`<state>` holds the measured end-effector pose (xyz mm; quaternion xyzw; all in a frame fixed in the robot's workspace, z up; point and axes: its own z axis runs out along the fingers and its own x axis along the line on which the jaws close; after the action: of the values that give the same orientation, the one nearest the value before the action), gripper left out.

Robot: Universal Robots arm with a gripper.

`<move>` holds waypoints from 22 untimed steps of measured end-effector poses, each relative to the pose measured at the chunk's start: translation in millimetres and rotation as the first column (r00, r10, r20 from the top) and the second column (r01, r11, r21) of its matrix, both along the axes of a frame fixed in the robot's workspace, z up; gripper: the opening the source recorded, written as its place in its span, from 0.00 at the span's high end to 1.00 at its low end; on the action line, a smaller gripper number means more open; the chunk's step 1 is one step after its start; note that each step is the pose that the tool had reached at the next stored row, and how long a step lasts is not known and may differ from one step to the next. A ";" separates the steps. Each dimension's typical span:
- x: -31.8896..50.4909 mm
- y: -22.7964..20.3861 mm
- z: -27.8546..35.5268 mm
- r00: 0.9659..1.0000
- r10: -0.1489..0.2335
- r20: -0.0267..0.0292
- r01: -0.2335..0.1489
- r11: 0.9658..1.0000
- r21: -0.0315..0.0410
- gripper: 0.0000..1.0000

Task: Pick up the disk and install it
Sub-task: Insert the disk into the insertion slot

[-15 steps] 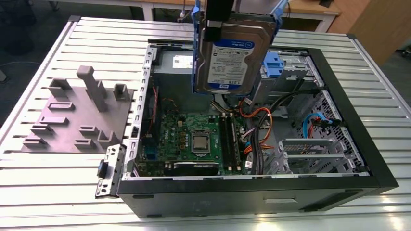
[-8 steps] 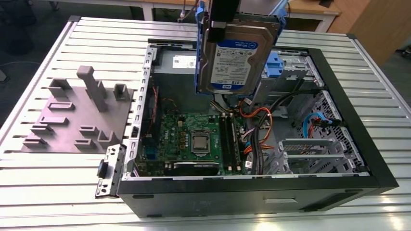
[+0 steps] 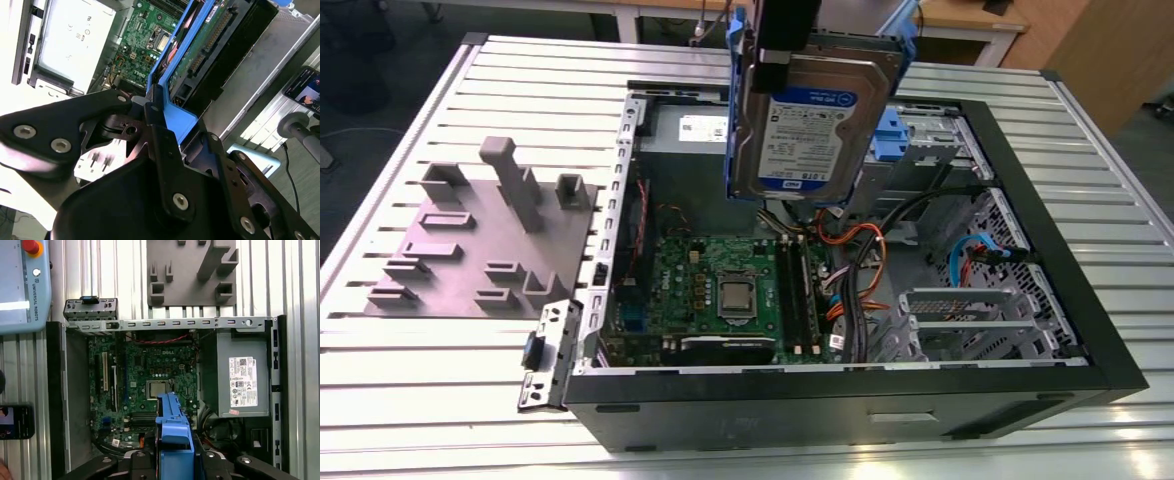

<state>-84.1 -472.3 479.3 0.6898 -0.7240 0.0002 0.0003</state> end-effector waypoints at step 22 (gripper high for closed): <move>19.7 -5.5 -3.9 1.000 0.000 0.000 0.000 1.000 0.000 0.64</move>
<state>-64.4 -477.8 475.3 0.6898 -0.7240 0.0003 0.0004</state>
